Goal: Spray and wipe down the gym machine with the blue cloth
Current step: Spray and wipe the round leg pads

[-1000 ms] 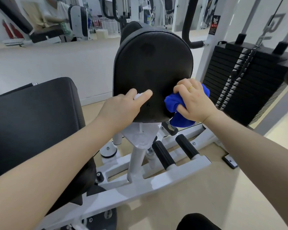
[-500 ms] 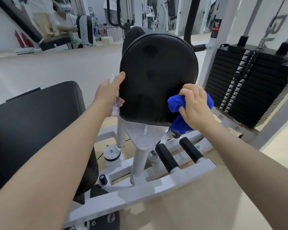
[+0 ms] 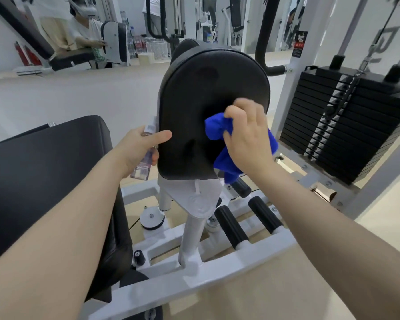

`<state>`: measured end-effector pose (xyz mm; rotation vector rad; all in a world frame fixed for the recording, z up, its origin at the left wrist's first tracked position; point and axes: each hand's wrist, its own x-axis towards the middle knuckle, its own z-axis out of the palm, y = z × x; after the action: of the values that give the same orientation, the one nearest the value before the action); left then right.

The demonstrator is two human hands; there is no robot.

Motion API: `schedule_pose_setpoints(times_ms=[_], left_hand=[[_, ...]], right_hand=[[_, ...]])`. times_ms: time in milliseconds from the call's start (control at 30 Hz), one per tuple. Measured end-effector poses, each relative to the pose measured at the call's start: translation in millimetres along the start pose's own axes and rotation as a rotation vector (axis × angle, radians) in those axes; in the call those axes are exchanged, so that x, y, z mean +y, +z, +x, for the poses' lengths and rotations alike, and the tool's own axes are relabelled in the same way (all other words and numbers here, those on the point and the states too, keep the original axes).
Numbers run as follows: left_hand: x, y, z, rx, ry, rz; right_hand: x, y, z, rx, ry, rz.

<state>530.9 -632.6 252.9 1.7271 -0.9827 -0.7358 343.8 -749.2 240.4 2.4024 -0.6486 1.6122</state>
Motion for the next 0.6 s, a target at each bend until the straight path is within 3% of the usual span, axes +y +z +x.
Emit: schedule_pose_setpoints(times_ms=[100,167,333,400,500,600], left_hand=[[-3.6,1.4,6.0,0.018,-0.007,-0.026],[-5.6,1.5,10.1,0.024,-0.015,-0.049],[-7.0,0.1,14.8,0.004,0.037,-0.108],[-7.8,0.8,17.1,0.000,0.026,-0.101],[-8.2,3.1,20.1,0.014,0.007,-0.046],[-3.9,3.6,18.5,0.024,0.003,-0.018]], right_hand=[[-10.4,15.2,30.9,0.194,0.019,0.028],[-16.3,25.7,24.2,0.230,0.053,0.058],[-22.8,49.3,-42.9,-0.086,-0.362,-0.130],[-12.5,35.2,-14.5,-0.030,-0.320,-0.178],[-0.5,11.3,40.0,0.184,-0.112,-0.212],[-5.2,20.3,34.9,0.213,-0.079,-0.177]])
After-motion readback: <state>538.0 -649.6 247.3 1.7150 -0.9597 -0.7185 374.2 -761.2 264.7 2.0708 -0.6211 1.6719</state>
